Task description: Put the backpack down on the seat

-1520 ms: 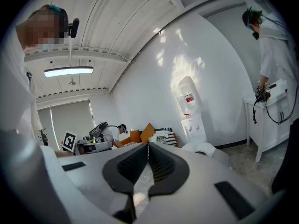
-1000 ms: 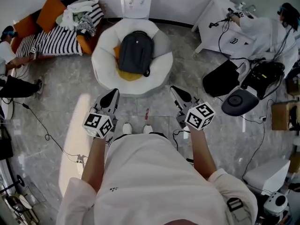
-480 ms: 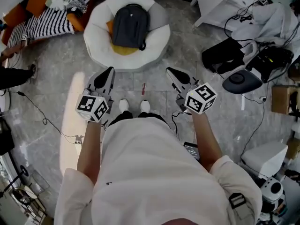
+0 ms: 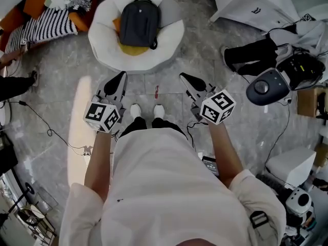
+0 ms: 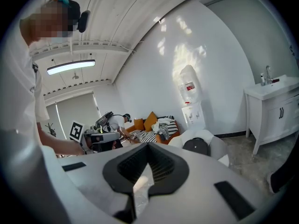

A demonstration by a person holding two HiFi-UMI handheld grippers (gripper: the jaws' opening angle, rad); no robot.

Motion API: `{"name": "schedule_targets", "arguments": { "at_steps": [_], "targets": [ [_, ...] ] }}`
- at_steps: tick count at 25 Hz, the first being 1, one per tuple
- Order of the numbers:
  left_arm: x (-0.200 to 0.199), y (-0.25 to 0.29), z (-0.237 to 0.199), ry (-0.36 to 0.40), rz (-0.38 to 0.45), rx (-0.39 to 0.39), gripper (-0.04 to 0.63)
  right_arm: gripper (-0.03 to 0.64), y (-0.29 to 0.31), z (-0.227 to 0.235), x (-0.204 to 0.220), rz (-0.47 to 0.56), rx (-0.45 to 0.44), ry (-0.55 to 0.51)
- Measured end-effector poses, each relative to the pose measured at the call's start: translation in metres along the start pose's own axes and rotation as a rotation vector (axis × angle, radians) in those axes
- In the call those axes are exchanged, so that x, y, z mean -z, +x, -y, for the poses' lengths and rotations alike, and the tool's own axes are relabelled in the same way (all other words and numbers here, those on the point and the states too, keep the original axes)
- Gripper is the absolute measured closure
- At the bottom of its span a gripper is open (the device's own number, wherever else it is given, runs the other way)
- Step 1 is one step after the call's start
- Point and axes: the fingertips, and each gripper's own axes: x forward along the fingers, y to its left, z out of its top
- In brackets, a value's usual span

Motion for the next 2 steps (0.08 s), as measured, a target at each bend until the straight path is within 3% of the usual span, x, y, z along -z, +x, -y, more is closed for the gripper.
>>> {"name": "schedule_targets", "arguments": {
  "at_steps": [2],
  "targets": [
    [-0.0016, 0.0013, 0.0020, 0.000, 0.002, 0.008, 0.586, 0.594, -0.0005, -0.0030, -0.0006, -0.005, -0.005, -0.011]
  ]
}}
